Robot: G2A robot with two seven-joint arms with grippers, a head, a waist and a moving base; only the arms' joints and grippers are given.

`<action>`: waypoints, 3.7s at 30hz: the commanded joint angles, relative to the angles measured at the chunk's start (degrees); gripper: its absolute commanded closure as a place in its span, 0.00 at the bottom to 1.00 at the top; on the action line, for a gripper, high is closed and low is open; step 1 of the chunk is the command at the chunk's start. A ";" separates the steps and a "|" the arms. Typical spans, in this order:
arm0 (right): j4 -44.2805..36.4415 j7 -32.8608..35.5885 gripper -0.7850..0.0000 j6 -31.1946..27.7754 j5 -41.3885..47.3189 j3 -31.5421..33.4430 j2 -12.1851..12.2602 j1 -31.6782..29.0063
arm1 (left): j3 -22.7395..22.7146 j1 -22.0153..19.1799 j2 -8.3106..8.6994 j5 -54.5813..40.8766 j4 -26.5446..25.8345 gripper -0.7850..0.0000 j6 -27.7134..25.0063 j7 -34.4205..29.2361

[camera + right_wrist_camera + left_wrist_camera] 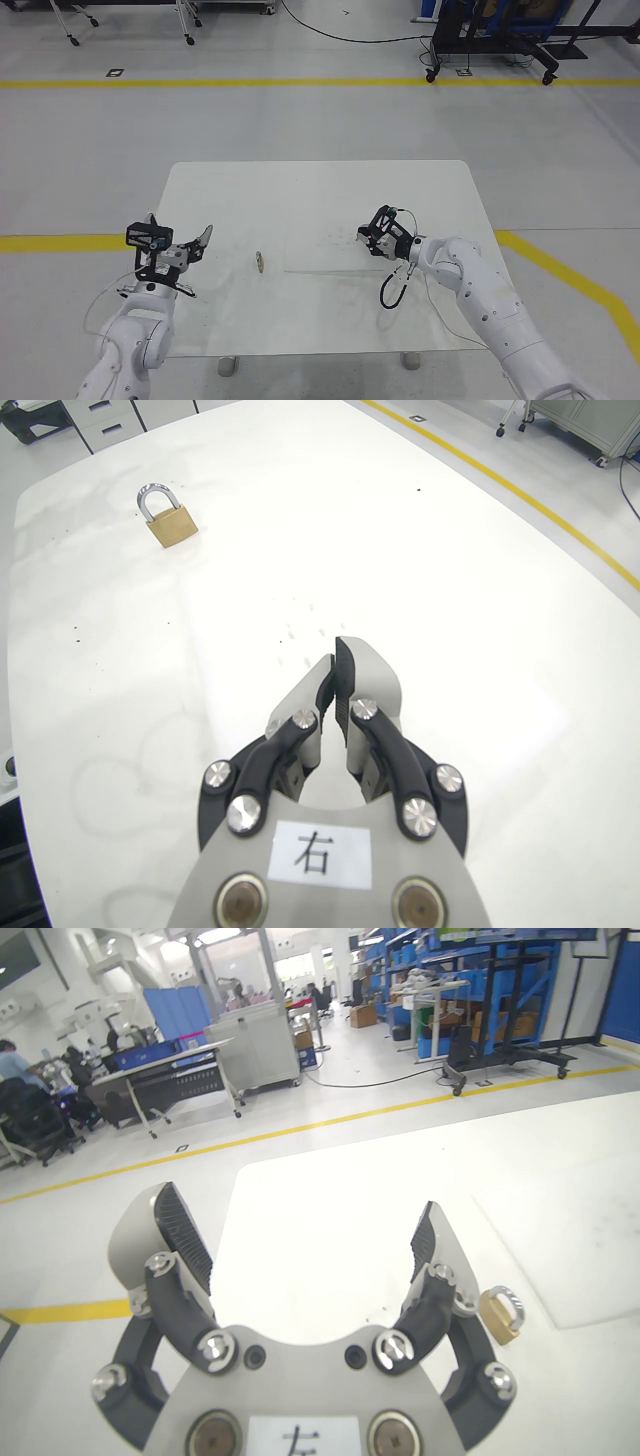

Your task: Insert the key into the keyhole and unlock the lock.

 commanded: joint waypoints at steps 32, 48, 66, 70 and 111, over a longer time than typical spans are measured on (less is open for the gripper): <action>0.00 0.00 1.00 0.00 0.00 0.00 0.00 0.00 | 46.22 -34.13 -8.81 34.64 27.16 0.00 1.71 -25.43; 0.00 0.00 1.00 0.00 0.00 0.00 0.00 0.00 | 48.85 -35.84 -11.88 35.08 33.57 0.00 3.33 -26.36; -13.55 -12.03 1.00 -2.44 1.70 11.92 3.14 -12.39 | 46.43 -35.88 -13.50 34.05 33.60 0.00 5.16 -24.76; -14.64 -11.89 1.00 -2.82 1.93 12.79 3.38 -13.25 | 41.96 -35.09 -12.80 32.85 28.74 0.00 5.62 -24.54; -3.14 2.17 1.00 7.13 34.26 -5.16 -2.75 4.03 | 1.55 -17.98 -7.90 -11.88 11.35 0.00 -4.70 -7.81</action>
